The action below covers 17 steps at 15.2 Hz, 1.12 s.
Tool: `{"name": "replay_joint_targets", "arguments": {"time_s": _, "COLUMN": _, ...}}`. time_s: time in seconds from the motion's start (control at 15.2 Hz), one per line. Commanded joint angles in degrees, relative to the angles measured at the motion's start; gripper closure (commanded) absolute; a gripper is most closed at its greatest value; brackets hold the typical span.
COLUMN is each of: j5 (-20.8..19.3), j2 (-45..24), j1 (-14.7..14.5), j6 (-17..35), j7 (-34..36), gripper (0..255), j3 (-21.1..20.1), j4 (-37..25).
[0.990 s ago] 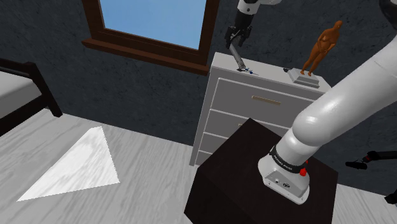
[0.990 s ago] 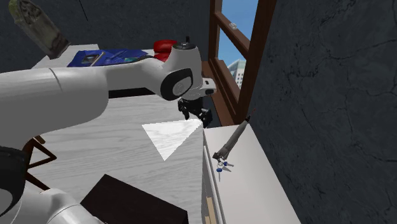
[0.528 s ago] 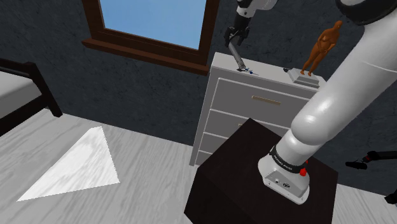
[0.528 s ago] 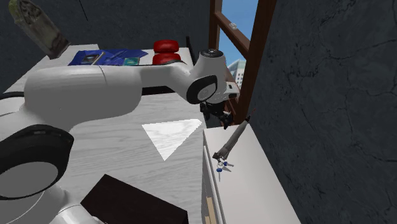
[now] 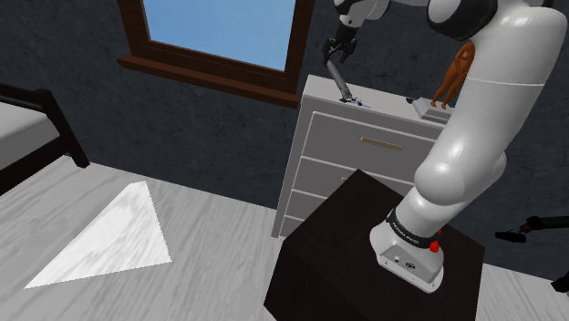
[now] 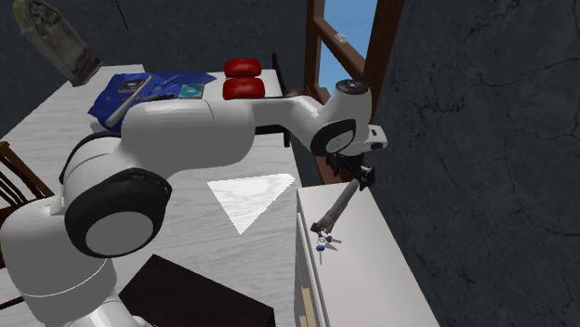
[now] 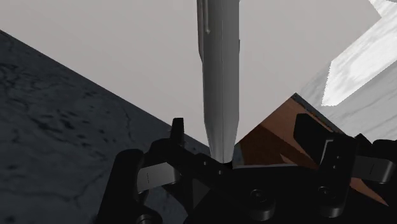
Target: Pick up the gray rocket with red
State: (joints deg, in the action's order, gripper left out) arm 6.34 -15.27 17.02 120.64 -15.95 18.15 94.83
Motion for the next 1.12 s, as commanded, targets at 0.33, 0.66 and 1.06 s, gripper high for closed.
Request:
{"name": "replay_joint_targets", "arguments": {"time_s": 0.33, "j5": 1.73, "j2": -3.42, "j1": 1.19, "j6": 3.33, "j7": -1.15, "gripper": 0, "j3": -0.01, "j4": -0.35}}
{"name": "replay_joint_targets", "arguments": {"time_s": 0.66, "j5": 1.97, "j2": -3.88, "j1": 1.15, "j6": 5.14, "j7": -1.28, "gripper": 255, "j3": -0.13, "j4": 1.02}}
{"name": "replay_joint_targets", "arguments": {"time_s": 1.06, "j5": 1.96, "j2": -3.82, "j1": 1.15, "j6": 5.14, "j7": -1.28, "gripper": 255, "j3": -0.12, "j4": 1.09}}
